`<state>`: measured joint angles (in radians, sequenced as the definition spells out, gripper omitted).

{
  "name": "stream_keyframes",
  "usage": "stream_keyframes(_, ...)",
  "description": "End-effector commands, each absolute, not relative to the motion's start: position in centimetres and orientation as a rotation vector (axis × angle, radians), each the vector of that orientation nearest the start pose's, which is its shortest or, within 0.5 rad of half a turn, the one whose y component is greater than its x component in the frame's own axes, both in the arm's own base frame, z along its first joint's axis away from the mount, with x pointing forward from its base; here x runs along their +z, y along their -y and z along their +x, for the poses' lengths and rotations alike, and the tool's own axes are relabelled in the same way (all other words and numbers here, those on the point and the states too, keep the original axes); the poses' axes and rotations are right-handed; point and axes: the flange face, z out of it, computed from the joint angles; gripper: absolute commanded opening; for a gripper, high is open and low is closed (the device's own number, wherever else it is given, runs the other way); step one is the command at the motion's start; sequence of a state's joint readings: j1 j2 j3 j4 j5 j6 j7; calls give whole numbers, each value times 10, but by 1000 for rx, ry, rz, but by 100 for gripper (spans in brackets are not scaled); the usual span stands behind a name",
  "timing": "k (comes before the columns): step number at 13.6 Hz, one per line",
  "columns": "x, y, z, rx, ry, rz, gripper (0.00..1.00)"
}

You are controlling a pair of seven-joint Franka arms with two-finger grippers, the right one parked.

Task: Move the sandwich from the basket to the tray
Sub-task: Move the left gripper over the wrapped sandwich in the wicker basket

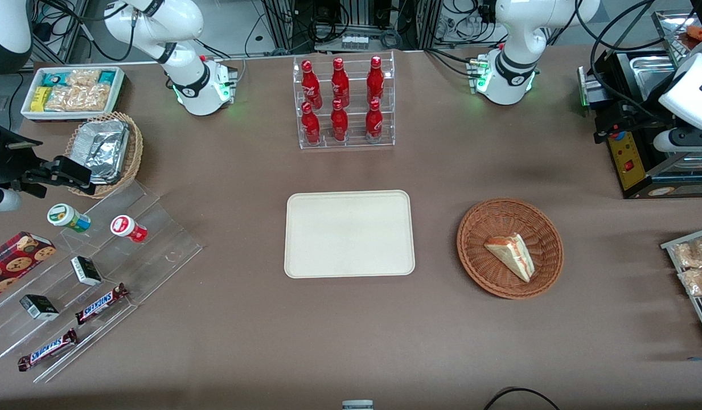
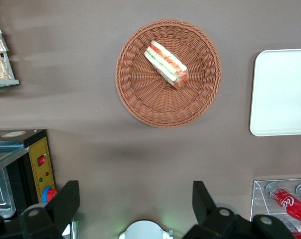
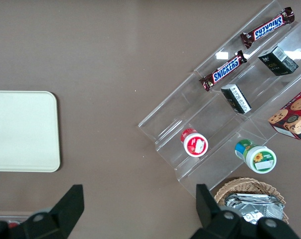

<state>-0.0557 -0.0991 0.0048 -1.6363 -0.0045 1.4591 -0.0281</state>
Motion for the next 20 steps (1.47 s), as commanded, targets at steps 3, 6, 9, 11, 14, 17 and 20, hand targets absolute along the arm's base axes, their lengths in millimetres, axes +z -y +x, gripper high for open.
stream_keyframes(3, 633, 28, 521, 134, -47, -3127, 100)
stream_keyframes(6, 603, 27, 543, 150, -14, -3121, 100)
stream_keyframes(9, 551, 31, 573, 150, 246, -3097, 100)
stream_keyframes(11, 516, 34, 584, 88, 433, -3081, 100)
stream_keyframes(14, 457, 50, 597, 25, 741, -3032, 100)
stream_keyframes(17, 404, 86, 604, -27, 965, -2982, 100)
stream_keyframes(20, 364, 97, 590, -49, 1024, -2967, 100)
